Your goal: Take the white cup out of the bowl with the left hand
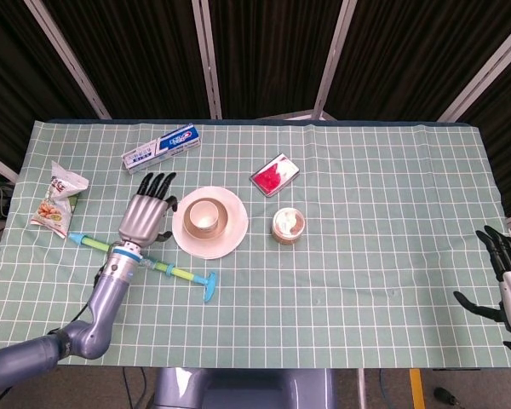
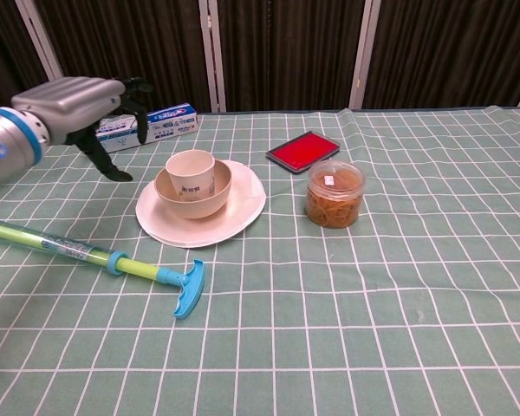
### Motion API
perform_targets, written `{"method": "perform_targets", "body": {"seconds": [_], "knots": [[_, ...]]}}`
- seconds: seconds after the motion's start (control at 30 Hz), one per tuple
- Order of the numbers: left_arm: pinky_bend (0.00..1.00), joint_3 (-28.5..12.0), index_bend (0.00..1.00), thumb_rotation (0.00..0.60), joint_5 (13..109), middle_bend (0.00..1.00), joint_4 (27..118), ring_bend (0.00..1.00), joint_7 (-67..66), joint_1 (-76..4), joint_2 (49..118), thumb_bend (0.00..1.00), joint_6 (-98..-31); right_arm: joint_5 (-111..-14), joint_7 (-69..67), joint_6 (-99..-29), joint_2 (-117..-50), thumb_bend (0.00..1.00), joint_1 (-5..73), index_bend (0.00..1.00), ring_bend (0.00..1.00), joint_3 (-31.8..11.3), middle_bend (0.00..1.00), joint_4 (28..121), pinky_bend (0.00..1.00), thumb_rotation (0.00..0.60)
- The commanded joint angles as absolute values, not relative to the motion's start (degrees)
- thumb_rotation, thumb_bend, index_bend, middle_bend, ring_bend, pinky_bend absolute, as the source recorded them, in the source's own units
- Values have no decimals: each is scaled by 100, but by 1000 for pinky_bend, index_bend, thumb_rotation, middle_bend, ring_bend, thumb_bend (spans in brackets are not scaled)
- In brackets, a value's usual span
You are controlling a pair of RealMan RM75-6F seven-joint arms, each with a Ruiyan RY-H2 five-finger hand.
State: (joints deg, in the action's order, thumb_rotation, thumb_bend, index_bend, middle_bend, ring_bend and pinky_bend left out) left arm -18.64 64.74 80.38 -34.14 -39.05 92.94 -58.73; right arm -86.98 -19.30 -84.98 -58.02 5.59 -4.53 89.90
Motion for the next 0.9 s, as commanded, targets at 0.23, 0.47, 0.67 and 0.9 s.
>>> {"method": "perform_targets", "body": {"seconds": [0.23,0.47,0.67,0.9], "knots": [[0,-1910,506,600,6114,0,7468,0,-3531,-4478,9916,204,-5593,-8608,-2094,-8412,-5793,91,581,34,0,-488,0,8907,0,600],[0,-1839,535,600,5868,0,7126,0,-3716,-4716,10160,208,-5542,-8581,-2216,-8392,-5781,92,580,35,0,-506,0,8862,0,600],[0,-1796,614,600,5875,0,6946,0,-3596,-4838,10281,321,-5586,-8579,-2231,-8388,-5799,91,584,35,0,-516,0,8835,0,600],[0,-1657,649,600,5870,0,6971,0,-3518,-4808,10224,417,-5653,-8588,-2233,-8422,-5801,92,573,34,0,-528,0,8839,0,600]]}}
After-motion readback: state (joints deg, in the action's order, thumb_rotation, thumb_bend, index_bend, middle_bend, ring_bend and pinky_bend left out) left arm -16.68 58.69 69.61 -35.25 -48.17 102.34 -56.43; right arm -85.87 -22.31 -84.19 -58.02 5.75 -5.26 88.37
